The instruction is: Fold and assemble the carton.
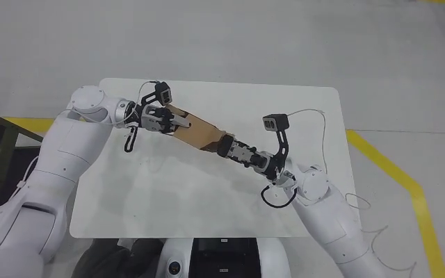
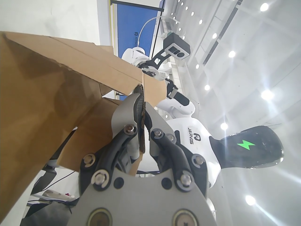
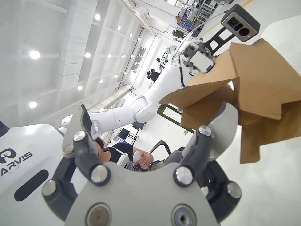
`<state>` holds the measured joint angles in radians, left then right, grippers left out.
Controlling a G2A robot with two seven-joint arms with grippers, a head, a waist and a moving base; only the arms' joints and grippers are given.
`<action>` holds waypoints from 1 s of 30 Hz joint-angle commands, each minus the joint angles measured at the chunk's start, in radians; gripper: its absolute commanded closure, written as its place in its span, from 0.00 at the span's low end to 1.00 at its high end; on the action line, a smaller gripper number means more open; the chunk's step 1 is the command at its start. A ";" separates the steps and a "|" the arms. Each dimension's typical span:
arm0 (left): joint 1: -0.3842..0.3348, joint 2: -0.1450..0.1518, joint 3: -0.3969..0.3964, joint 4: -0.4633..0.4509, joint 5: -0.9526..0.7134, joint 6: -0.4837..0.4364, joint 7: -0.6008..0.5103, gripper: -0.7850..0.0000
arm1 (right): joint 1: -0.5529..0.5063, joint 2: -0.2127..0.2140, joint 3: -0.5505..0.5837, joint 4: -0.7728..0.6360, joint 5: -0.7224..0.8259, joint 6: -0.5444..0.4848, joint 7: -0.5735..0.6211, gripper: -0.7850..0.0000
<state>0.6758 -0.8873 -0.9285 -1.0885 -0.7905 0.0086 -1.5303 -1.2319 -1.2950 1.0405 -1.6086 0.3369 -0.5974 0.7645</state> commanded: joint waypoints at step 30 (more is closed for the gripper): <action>0.017 0.019 0.061 -0.068 -0.029 0.055 -0.006 1.00 | 0.050 0.000 0.006 0.069 -0.007 0.011 -0.033 0.00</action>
<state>0.6928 -0.8699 -0.8725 -1.1525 -0.8195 0.0630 -1.5359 -1.1845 -1.2947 1.0456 -1.5439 0.3288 -0.5860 0.7312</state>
